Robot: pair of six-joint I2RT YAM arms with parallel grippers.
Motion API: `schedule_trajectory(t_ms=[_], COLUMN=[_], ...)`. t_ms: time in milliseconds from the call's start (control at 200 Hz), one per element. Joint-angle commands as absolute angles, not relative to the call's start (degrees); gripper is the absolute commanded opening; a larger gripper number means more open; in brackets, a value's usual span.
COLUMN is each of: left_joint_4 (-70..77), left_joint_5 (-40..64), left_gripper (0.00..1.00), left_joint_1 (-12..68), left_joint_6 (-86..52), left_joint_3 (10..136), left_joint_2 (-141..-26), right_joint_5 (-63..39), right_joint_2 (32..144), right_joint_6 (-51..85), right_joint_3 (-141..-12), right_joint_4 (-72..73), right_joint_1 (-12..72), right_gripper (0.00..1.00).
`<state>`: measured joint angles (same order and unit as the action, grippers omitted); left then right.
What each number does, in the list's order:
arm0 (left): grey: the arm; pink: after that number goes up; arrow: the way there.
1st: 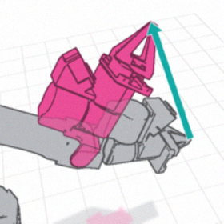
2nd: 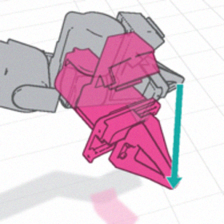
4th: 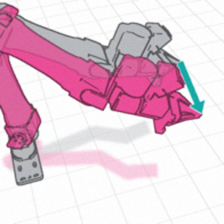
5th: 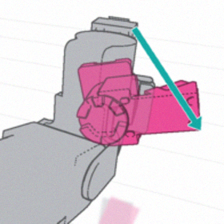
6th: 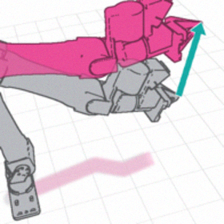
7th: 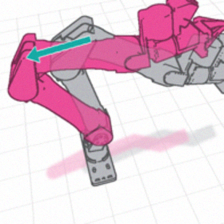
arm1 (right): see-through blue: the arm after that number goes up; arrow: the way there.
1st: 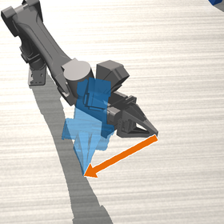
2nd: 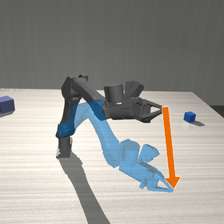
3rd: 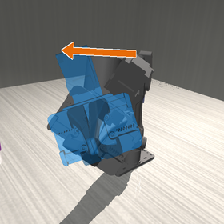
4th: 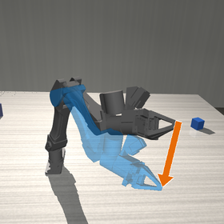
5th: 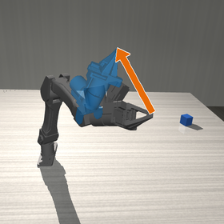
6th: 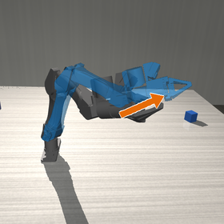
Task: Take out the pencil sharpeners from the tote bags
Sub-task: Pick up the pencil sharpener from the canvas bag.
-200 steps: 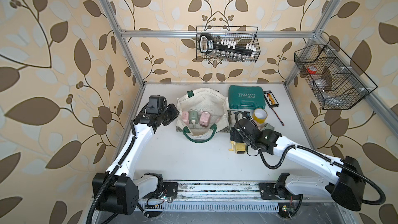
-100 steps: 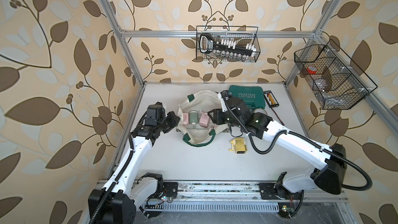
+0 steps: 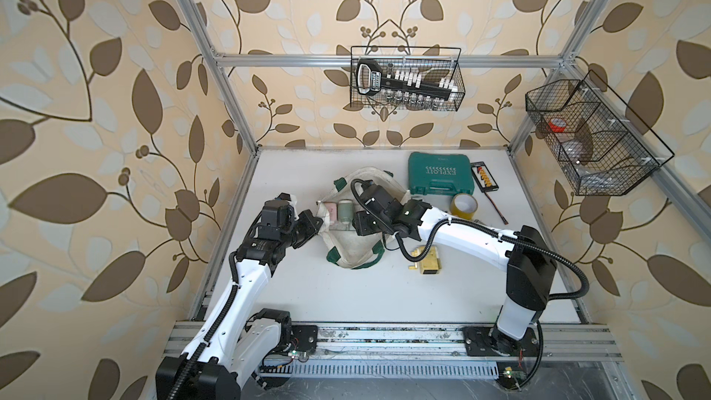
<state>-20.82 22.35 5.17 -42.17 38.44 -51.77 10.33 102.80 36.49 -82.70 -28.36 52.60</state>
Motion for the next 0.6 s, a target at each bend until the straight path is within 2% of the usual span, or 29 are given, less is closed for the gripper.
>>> schedule_trajectory(t_ms=[0, 205, 455, 595], left_joint_4=[-23.96, -21.81, -23.82, -23.75], left_joint_5=[20.04, 16.09, 14.77, 14.92], left_gripper=[0.00, 0.00, 0.00, 0.00], left_joint_1=[7.01, 13.10, 13.54, 13.54], left_joint_6=[-42.96, -45.08, -44.39, -44.48], left_joint_3=[35.93, 35.07, 37.31, 37.49], left_joint_2=[-51.48, -52.02, -52.16, -52.36], right_joint_5=[19.29, 21.14, 19.25, 20.03], right_joint_2=[101.30, 101.76, 105.98, 108.18], right_joint_6=[39.56, 42.18, 42.47, 44.73], right_joint_3=[-78.91, -76.87, -81.86, -83.92], right_joint_4=[-33.79, -33.93, -34.00, -34.44], right_joint_1=[52.43, 50.39, 50.44, 50.31], right_gripper=[0.61, 0.66, 0.70, 0.77])
